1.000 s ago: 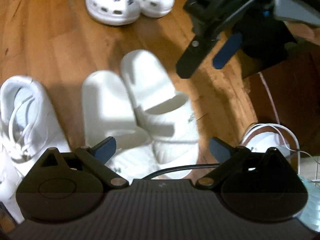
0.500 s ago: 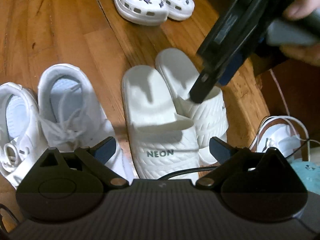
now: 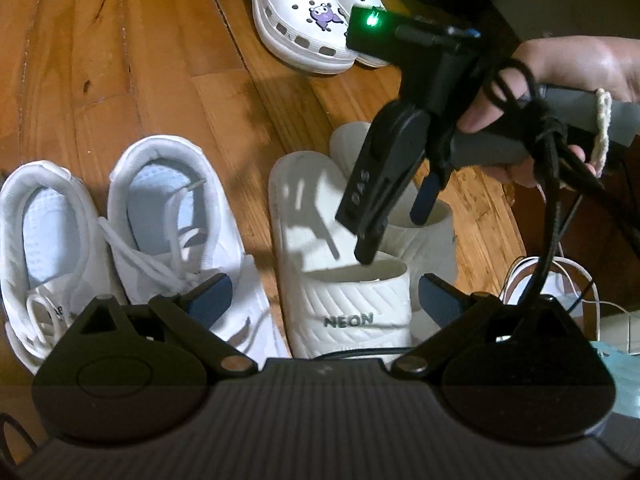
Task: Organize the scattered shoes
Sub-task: 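Grasp the pair of white NEON slides with the right tool and lift, then carry the slides with the right tool and lower them beside the clogs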
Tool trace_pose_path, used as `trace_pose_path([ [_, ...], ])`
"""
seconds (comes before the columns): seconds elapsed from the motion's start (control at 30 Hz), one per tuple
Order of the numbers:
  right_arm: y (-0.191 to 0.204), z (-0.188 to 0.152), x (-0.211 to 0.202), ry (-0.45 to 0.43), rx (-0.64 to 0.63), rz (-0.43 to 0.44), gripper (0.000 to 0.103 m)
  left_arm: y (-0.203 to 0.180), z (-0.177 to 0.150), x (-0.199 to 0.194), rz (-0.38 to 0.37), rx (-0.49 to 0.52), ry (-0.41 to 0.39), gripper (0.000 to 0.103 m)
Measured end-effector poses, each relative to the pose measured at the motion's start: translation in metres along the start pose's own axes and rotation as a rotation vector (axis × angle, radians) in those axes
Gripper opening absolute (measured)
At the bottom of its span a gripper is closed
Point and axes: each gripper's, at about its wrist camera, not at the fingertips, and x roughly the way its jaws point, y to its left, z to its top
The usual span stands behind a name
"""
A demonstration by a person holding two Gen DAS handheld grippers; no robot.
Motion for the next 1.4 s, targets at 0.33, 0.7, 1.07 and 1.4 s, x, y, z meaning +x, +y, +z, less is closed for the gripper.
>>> trace_pose_path([
  [0.33, -0.017, -0.002, 0.047, 0.153, -0.001, 0.017, 0.055, -0.006, 0.005, 0.015, -0.022, 0.020, 0.019, 0.101],
  [0.7, -0.039, -0.030, -0.022, -0.073, -0.043, 0.207, 0.018, 0.003, 0.025, 0.008, -0.039, -0.087, -0.051, 0.101],
  [1.07, -0.010, -0.028, -0.195, -0.442, -0.140, 0.100, 0.018, 0.018, 0.073, -0.077, 0.218, -0.182, -0.345, 0.101],
  [1.4, 0.049, 0.033, -0.245, -0.469, -0.158, 0.013, 0.018, 0.057, 0.096, -0.083, 0.294, -0.277, -0.396, 0.101],
])
